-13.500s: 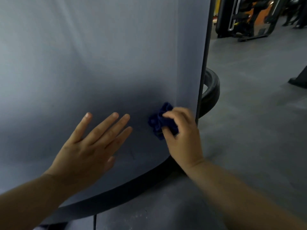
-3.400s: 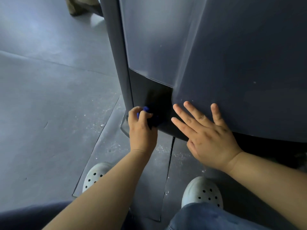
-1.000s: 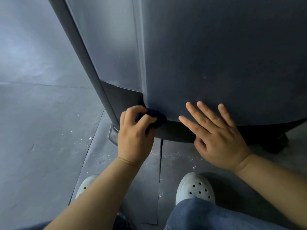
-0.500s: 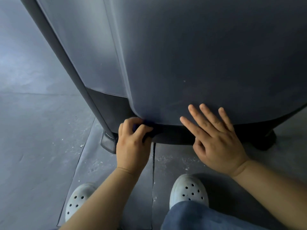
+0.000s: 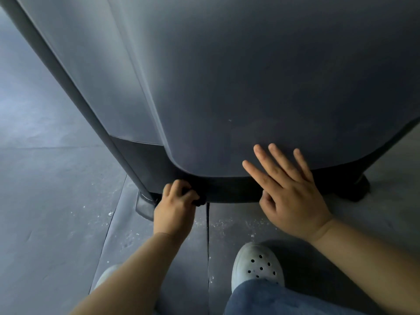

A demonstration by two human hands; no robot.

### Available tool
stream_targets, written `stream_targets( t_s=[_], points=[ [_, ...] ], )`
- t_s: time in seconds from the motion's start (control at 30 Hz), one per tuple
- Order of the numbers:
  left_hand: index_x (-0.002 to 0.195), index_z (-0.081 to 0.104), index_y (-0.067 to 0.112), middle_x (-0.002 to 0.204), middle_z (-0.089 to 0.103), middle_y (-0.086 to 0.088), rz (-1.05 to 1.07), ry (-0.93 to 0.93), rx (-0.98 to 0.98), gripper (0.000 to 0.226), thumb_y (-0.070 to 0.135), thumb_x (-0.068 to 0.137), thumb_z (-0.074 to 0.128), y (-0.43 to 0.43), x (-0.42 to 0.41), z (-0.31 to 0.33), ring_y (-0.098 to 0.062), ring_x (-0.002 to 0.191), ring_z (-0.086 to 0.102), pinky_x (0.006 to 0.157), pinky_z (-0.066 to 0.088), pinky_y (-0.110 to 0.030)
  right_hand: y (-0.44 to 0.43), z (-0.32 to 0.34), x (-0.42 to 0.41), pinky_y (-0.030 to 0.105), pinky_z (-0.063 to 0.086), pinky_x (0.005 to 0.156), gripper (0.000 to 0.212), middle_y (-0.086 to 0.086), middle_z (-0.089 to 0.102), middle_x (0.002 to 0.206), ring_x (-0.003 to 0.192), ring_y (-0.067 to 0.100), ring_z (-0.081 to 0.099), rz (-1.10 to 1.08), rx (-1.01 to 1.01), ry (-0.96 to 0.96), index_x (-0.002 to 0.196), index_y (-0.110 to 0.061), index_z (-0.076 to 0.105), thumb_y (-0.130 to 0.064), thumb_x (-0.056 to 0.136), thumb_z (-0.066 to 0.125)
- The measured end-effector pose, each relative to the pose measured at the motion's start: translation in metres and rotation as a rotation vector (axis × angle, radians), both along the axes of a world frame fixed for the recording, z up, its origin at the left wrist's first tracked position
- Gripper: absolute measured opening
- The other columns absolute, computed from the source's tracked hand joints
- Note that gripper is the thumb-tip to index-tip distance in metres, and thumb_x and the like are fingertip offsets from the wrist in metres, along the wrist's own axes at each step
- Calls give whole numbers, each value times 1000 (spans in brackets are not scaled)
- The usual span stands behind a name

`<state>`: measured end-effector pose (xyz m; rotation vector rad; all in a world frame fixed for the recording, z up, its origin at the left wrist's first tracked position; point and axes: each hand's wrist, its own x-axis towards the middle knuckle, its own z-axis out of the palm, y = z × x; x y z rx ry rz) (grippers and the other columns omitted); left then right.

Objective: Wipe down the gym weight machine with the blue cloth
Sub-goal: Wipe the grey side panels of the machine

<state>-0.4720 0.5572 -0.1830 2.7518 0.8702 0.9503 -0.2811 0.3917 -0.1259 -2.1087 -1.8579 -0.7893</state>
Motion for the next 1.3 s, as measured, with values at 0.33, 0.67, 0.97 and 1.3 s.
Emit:
stream_targets(
  t_s=[0.33, 0.67, 0.97, 1.3],
  points=[
    [84, 74, 8, 104, 62, -13, -99, -436, 291, 4, 10, 85, 71, -29, 55, 127, -32, 96, 53, 86, 34, -15, -3, -6, 3, 56, 12, 120, 80, 3, 17, 162, 151, 25, 13, -5, 18, 72, 154, -24, 22, -14, 81, 54],
    [78, 73, 13, 104, 44, 1, -120, 16, 144, 16, 22, 81, 59, -13, 20, -2, -25, 90, 45, 51, 52, -36, -7, -26, -7, 53, 8, 121, 71, 5, 12, 163, 152, 27, 9, 0, -107, 80, 150, -21, 35, -16, 81, 51],
    [92, 58, 14, 113, 41, -6, 55, -315, 19, 25, -1, 77, 70, -18, 27, 7, -30, 101, 42, 90, 33, -24, 19, -27, -22, 51, 5, 122, 68, 4, 15, 163, 151, 24, 10, 128, -122, 43, 151, -21, 31, -18, 84, 43],
    [90, 69, 2, 111, 53, -18, 241, 82, -368, 17, -8, 77, 74, -3, -3, -69, -40, 97, 50, 71, 58, -50, 20, -38, -21, 50, 3, 122, 73, 3, 16, 163, 152, 23, 8, 61, -180, -32, 152, -20, 34, -13, 81, 50]
  ],
)
